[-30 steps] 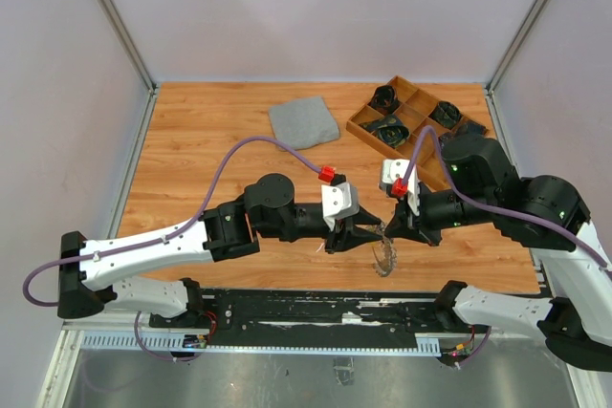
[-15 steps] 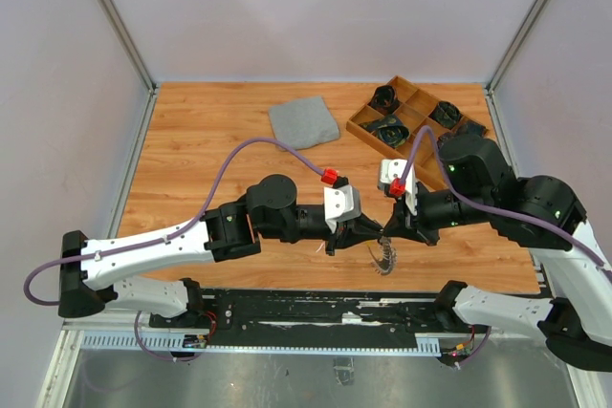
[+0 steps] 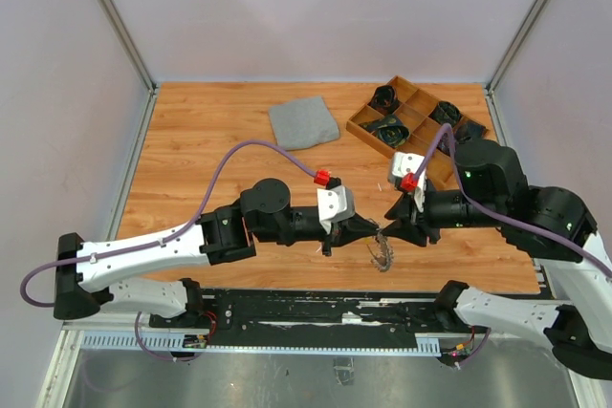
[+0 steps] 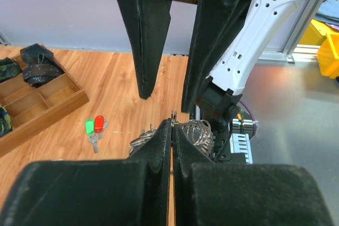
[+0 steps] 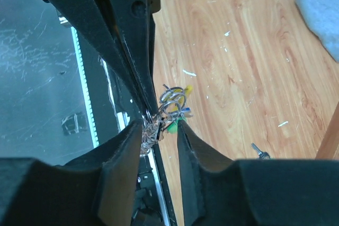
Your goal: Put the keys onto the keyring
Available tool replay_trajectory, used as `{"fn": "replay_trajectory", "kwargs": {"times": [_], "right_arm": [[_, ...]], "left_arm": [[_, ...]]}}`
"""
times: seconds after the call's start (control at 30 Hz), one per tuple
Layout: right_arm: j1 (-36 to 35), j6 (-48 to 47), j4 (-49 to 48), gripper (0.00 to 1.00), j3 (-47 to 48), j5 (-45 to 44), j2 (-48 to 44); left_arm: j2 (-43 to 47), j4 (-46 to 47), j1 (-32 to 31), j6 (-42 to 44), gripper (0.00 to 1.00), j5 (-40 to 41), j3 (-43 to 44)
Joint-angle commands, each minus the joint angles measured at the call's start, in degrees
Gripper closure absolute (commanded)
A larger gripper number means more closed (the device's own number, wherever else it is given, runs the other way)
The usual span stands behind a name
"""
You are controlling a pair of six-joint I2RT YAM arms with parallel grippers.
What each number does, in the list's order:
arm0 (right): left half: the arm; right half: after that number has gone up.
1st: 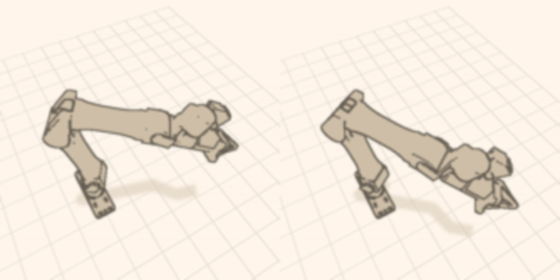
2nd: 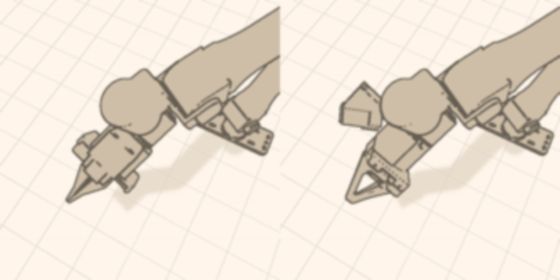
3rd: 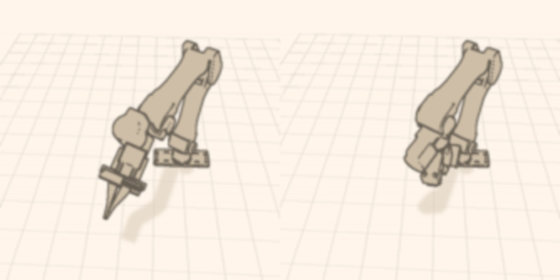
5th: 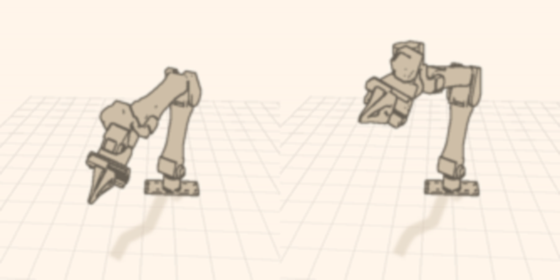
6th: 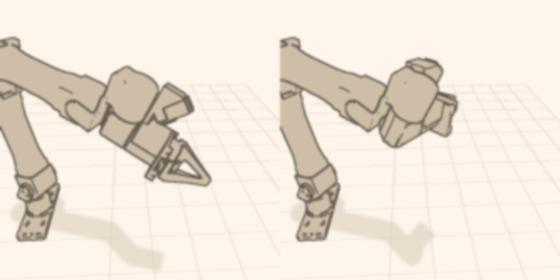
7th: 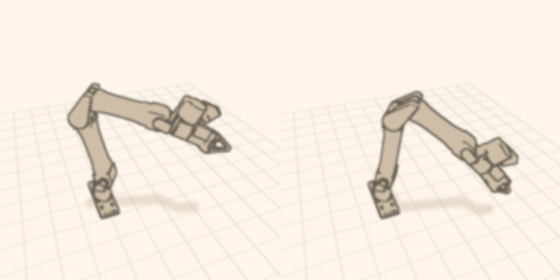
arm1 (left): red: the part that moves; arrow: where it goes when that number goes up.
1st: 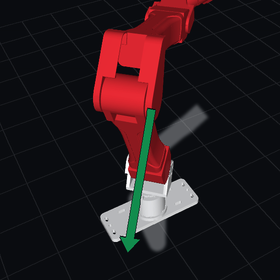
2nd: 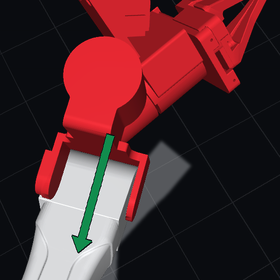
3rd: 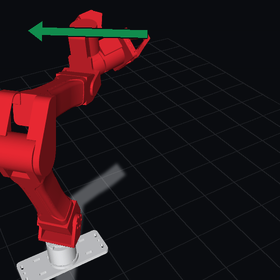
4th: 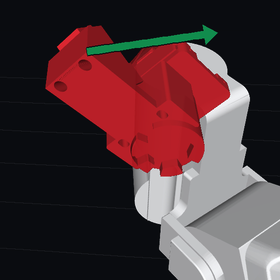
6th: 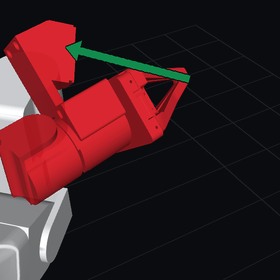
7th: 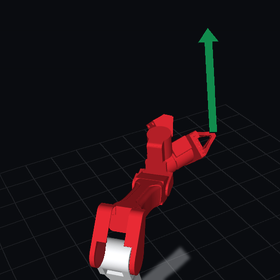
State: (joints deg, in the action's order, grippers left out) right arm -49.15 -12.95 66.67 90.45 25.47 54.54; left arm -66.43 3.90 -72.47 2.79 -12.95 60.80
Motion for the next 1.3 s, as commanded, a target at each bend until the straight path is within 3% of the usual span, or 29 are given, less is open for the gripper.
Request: {"fn": "replay_trajectory", "kwargs": {"times": [0.0, 0.47, 0.93, 1.1, 1.27], "right_arm": [[-0.7, 5.8, -8.1, 0.65, -3.3, -4.7, -3.8], [-0.7, 14.8, -25.7, 0.61, -18.1, -12.2, -15.7], [-0.7, 12.7, -26.9, 0.57, -25.0, 1.3, -16.8], [-0.7, 17.1, -33.0, 0.44, -27.7, 4.3, -17.7], [-0.7, 20.5, -37.8, 0.39, -29.1, 4.4, -18.3]], "left_arm": [[2.8, 5.2, -0.5, -0.8, 0.99, 2.7, -1.8], [9.4, 19.7, -0.5, -8.0, 0.99, 4.3, -11.8], [10.7, 22.0, -0.5, -8.1, 0.99, 4.0, -12.4], [10.7, 22.3, -0.5, -7.6, 1.0, 5.3, -12.4], [10.8, 23.6, -0.5, -8.2, 0.99, 5.5, -13.2]]}}
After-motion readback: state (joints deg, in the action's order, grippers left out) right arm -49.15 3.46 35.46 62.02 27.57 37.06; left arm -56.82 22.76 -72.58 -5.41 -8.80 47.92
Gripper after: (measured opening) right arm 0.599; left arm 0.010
